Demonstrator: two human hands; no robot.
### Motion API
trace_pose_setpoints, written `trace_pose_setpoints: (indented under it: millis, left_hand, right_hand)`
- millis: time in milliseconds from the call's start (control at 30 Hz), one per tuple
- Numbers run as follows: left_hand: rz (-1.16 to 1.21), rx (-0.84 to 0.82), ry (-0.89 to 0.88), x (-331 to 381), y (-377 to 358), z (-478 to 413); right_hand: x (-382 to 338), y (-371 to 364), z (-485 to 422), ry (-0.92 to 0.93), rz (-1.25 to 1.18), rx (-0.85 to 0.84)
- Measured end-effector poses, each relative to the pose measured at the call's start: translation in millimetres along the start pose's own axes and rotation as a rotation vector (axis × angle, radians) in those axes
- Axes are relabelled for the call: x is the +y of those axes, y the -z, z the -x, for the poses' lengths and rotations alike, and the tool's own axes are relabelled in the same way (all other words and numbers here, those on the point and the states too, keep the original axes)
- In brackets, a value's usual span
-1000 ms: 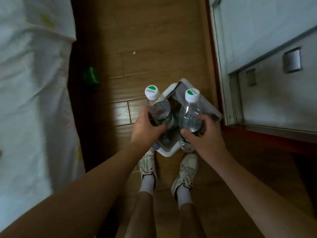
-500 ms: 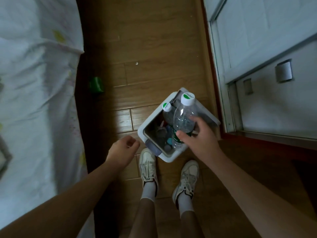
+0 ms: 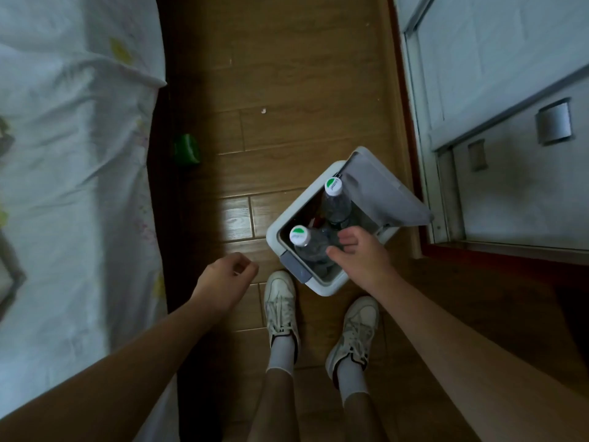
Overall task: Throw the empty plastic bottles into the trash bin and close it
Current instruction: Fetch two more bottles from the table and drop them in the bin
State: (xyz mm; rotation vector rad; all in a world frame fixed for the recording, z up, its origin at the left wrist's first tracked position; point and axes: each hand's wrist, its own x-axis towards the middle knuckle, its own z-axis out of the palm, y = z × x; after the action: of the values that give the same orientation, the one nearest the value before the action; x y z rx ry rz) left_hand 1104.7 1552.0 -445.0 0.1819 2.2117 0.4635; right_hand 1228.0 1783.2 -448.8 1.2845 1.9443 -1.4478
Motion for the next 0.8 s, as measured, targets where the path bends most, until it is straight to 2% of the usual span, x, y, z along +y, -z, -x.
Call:
trace_pose_setpoints:
  millis: [133, 367, 600, 800]
  left_hand:
    - [0.009, -0.013, -0.01, 4.2, -1.8, 7.2]
    - [0.028, -0.018, -0.005, -1.3, 9.0, 8.6]
    - [-0.003, -0.039, 0.001, -26.0, 16.3, -1.0]
    - [-0.073, -0.087, 0.055, -54.0, 15.2, 1.2]
  right_hand:
    - [-6.1, 10.6, 8.3, 0.044, 0.071, -0.049]
    - [-33.4, -9.5, 9.5, 0.245, 0.299, -0.072]
    - [-45.0, -35.4, -20.7, 0.228, 0.343, 0.165]
    - [-39.8, -44.2, -21.9, 0.205, 0.276, 0.157]
